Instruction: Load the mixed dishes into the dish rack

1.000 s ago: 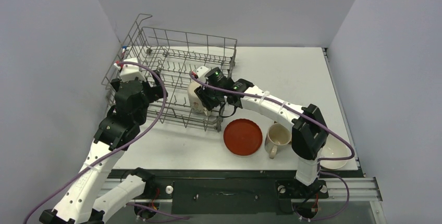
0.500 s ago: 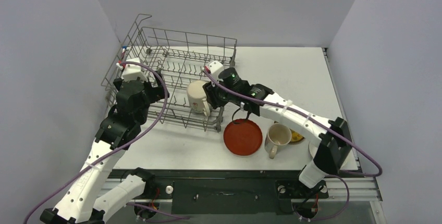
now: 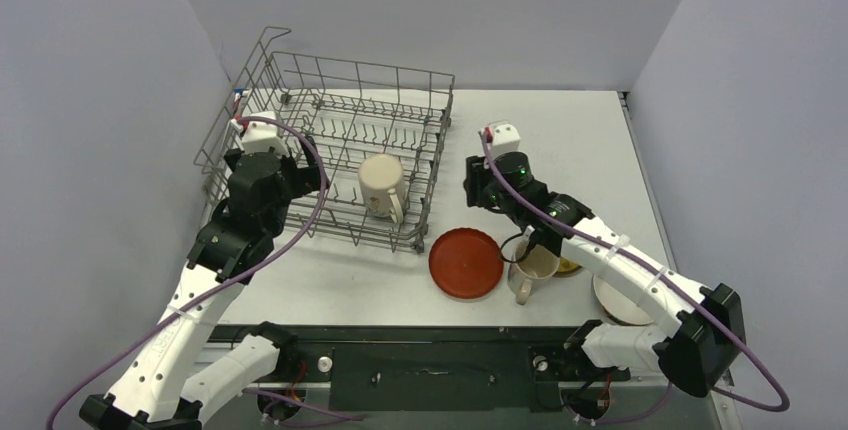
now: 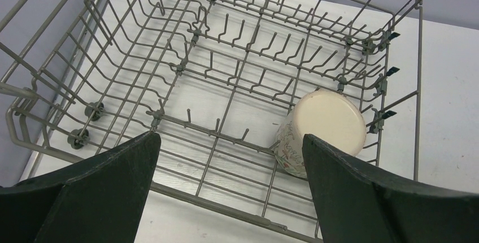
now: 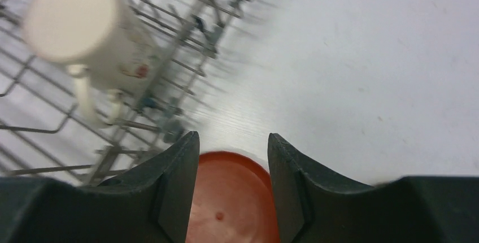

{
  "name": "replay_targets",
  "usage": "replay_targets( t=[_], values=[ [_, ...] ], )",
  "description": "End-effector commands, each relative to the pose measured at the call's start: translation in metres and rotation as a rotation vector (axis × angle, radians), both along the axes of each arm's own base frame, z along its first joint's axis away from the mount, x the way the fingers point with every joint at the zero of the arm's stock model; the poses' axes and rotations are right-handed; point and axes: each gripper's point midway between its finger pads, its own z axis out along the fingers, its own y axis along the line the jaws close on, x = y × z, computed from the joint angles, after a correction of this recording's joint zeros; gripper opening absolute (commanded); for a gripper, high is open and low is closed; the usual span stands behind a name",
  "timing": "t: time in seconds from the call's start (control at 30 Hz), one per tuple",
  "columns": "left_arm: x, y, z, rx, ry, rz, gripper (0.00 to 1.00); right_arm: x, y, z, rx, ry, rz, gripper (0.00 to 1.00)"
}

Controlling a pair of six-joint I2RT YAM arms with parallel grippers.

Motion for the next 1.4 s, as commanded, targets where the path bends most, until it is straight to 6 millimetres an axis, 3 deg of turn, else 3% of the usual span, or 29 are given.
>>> replay_targets(
  t=[0.0,0.23,0.67,0.83,1.13,1.37],
  values=[
    [0.005,-0.004,0.016,-0.023,-0.057,-0.017,0.97,0.002,-0.053,-0.025,0.015,0.068,-0.161,0.44],
    [0.007,-0.012,0.012,-0.029,-0.039,-0.050,0.97,-0.009,-0.080,-0.072,-0.161,0.241,-0.168,0.43],
    [0.006,-0.011,0.012,-0.024,-0.051,-0.054,0.96,0.004,-0.064,-0.145,-0.347,0.466,-0.049,0.43],
    [0.009,-0.012,0.009,-0.024,-0.047,-0.056,0.96,0.003,-0.056,-0.172,-0.371,0.539,-0.017,0.38],
    [0.011,-0.017,0.005,-0.031,-0.032,-0.077,0.96,-0.011,-0.058,-0.195,-0.384,0.576,0.021,0.33],
    [0.012,-0.019,0.004,-0.030,-0.025,-0.082,0.96,-0.021,-0.044,-0.202,-0.377,0.600,0.087,0.28]
  ],
)
